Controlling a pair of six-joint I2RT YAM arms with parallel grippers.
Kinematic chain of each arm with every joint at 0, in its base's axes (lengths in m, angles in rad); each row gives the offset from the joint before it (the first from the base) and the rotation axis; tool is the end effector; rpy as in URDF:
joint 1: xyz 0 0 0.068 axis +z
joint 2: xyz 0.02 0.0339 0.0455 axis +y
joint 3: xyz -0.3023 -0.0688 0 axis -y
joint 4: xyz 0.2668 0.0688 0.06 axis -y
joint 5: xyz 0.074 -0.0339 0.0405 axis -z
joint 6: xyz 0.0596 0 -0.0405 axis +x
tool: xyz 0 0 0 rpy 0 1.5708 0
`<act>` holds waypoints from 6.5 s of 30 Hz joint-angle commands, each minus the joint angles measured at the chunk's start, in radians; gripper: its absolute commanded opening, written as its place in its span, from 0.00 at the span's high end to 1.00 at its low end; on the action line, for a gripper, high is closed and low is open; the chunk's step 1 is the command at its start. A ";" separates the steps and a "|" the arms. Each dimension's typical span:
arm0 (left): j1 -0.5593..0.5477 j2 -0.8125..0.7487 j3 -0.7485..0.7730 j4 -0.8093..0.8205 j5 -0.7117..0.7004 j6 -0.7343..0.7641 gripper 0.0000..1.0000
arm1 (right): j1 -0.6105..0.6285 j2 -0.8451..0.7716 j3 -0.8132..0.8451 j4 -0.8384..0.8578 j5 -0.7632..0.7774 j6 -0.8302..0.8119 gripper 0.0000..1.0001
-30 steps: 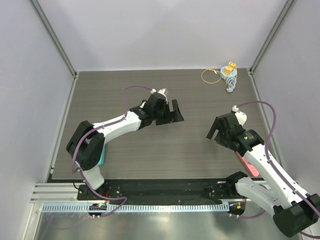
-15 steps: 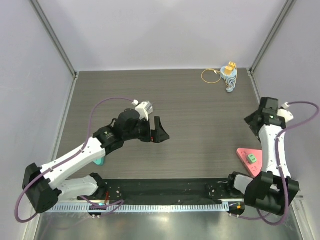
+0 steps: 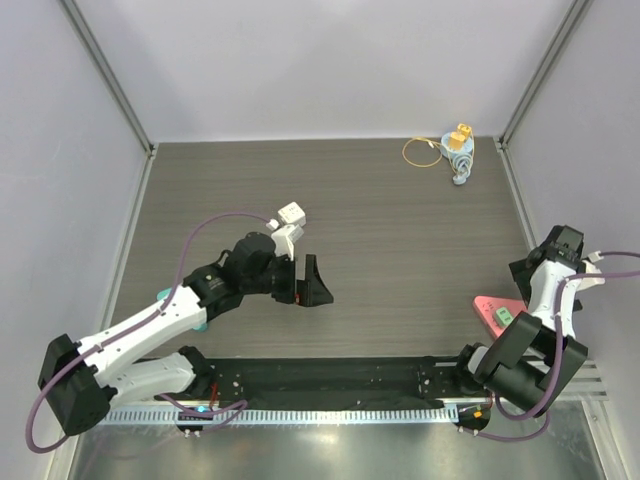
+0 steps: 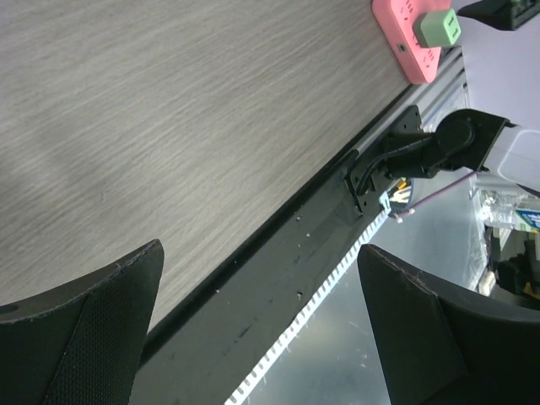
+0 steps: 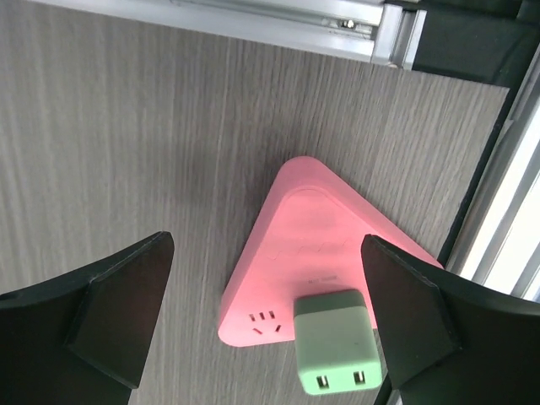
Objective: Pull the plug off the socket
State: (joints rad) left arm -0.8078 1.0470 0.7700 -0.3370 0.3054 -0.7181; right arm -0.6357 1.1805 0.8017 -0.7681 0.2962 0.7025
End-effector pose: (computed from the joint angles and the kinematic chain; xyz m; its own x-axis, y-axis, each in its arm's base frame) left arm 0.1590 -0.1922 0.2846 -0.8651 -0.0032 -0.5015 0.3850 0.6366 -0.6682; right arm 0.1739 -0.1499 0.2307 -0.1304 0.8643 -0.4858 0.9811 0.1833 0.0627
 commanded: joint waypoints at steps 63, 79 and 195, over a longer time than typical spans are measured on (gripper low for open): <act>-0.172 0.042 -0.005 0.116 -0.089 -0.043 0.00 | 0.048 -0.004 -0.125 0.102 0.196 0.003 0.00; -0.172 0.260 0.150 0.136 -0.066 -0.055 0.00 | 0.125 -0.009 -0.196 0.113 0.100 0.147 0.10; -0.352 1.292 1.358 -0.244 -0.258 0.105 0.21 | 0.344 -0.259 -0.274 0.171 -0.402 0.025 0.12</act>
State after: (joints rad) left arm -1.1660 2.4054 2.1128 -0.6178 0.0204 -0.6395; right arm -0.2909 0.9466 0.5323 -0.6388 -0.0757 0.7044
